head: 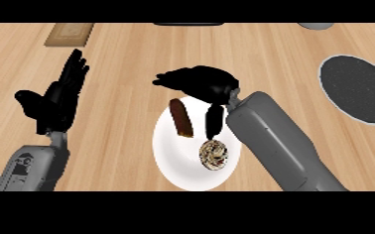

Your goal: Pick the sweet potato from the plate and place it in the pan

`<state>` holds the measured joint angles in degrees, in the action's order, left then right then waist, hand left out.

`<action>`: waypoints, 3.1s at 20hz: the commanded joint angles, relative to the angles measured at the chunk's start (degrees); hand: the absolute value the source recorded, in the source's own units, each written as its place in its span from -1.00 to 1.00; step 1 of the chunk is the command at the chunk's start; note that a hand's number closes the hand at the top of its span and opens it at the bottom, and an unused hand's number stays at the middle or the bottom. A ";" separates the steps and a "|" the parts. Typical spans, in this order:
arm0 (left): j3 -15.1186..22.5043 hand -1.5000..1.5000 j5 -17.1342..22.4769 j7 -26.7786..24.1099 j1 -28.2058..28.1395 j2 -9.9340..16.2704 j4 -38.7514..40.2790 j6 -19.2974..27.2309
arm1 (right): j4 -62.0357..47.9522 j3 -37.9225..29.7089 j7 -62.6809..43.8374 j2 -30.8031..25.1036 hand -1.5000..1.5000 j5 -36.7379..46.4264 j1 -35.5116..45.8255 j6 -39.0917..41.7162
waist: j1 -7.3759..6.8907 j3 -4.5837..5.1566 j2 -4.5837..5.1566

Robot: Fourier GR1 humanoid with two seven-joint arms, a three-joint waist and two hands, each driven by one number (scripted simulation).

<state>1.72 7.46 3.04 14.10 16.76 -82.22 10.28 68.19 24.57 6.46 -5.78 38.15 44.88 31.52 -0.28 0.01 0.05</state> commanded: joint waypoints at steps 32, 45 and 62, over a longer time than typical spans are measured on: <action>-3.03 0.00 -5.23 0.44 -3.60 -4.02 -3.63 -4.05 | -15.76 13.94 -4.85 5.77 -1.00 14.25 1.50 -8.21 | -0.59 -0.01 0.01; -5.04 0.00 -4.99 -0.14 -0.96 -4.39 -0.89 -5.56 | -27.54 20.03 7.50 5.78 1.00 13.02 5.89 -14.45 | -1.13 -0.01 0.26; -6.89 0.00 -5.19 1.95 -0.56 -3.98 -1.85 -4.62 | -40.17 -9.71 -36.87 -1.19 1.00 -0.74 7.44 -31.49 | 2.80 0.07 -0.60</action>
<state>-5.09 2.22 5.14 13.40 12.84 -83.68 5.57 30.30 22.72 -16.16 -5.51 40.15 50.78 6.82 2.30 0.03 -0.34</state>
